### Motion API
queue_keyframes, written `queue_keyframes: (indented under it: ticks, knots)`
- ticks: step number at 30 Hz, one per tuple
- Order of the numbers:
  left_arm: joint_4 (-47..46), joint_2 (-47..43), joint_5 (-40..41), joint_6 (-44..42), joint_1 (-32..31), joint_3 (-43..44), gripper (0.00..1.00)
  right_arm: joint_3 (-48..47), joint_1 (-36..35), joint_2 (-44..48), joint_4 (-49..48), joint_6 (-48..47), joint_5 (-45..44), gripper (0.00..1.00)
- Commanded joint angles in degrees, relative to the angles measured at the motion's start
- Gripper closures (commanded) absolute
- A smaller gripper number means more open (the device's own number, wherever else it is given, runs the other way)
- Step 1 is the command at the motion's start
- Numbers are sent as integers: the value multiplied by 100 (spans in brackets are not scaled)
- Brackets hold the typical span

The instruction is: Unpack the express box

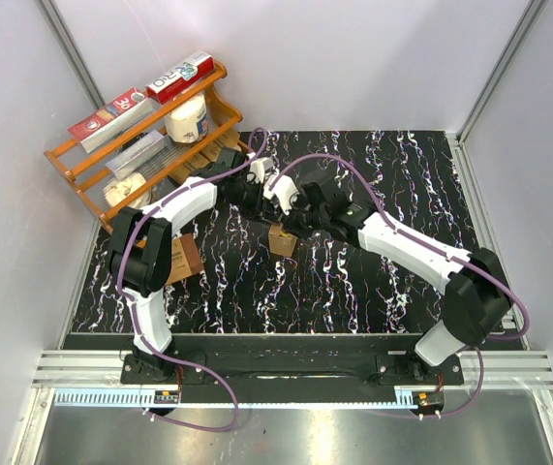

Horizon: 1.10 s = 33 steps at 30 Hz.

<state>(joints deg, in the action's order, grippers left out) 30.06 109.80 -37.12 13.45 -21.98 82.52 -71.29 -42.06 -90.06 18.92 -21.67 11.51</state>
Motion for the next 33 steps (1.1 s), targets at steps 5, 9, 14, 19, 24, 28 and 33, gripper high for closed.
queue_keyframes:
  ticks: [5,9,14,19,24,28,33]
  knots:
    - [465,244,988,-449,9,-43,69,-333,67,-381,244,-285,-711,100]
    - [492,244,1058,-493,0,-26,70,-403,67,-82,332,-329,-755,100]
    - [509,253,1128,-528,-17,-34,70,-527,67,147,481,-408,-799,100]
    - [518,279,1137,-519,-17,-34,70,-509,67,85,657,-584,-1115,100]
    - [518,279,1137,-519,-17,-17,71,-562,67,234,780,-584,-1089,100]
    - [527,297,1120,-510,-17,-8,71,-676,67,287,868,-592,-1045,100]
    - [535,288,1120,-519,-17,-17,71,-623,67,165,877,-566,-1063,100]
